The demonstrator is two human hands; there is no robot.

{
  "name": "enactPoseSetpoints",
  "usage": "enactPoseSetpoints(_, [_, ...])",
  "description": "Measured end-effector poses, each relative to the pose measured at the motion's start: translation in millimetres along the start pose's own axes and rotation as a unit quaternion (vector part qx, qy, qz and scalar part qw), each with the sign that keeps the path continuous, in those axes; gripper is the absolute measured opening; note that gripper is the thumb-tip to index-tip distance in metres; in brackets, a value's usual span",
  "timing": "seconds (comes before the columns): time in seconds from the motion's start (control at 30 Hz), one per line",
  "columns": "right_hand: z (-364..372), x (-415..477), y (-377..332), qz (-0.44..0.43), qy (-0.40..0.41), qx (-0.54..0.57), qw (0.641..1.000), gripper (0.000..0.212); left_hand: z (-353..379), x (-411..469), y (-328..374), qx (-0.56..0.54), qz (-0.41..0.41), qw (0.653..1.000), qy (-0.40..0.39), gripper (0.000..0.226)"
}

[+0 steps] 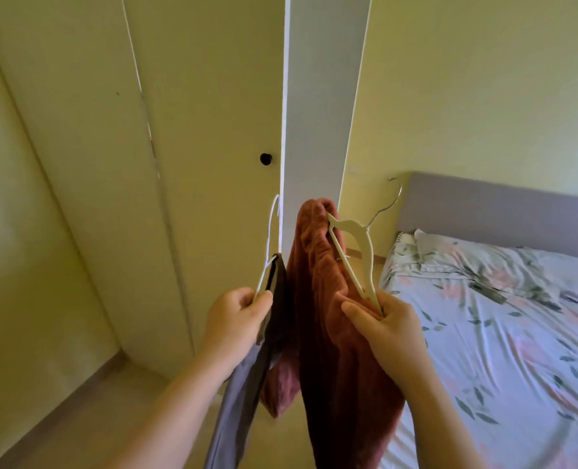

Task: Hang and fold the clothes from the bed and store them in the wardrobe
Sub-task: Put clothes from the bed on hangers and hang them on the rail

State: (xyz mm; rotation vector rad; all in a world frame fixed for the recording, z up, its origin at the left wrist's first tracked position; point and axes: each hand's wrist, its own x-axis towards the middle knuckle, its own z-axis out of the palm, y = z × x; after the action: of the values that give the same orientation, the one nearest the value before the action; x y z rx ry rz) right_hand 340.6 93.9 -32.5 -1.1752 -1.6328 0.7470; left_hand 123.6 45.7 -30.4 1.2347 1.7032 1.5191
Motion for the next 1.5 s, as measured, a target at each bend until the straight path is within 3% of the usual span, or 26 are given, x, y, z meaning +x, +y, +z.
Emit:
enactPoseSetpoints(0.33, [21.6,31.2,22.1,0.088,0.113,-0.109,0.984,0.029,37.2,90.6,-32.6,-0.008,0.039,0.991,-0.126,0.051])
enactPoseSetpoints(0.77, [-11.6,105.2,84.6,0.16,0.176,-0.15,0.96,0.034,146.4,176.5,-39.4,-0.045,0.0,0.973,-0.226,0.037])
enactPoseSetpoints(1.13, [-41.3,243.8,148.7,0.132,0.081,-0.043,0.987,0.021,243.6,275.7,-38.1,-0.028,-0.028,0.99,-0.133,0.027])
enactPoseSetpoints(1.5, [-21.7,405.4,197.9,0.057,0.02,-0.083,0.995,0.022,291.2,402.4,-56.2,-0.016,-0.023,0.999,-0.024,0.029])
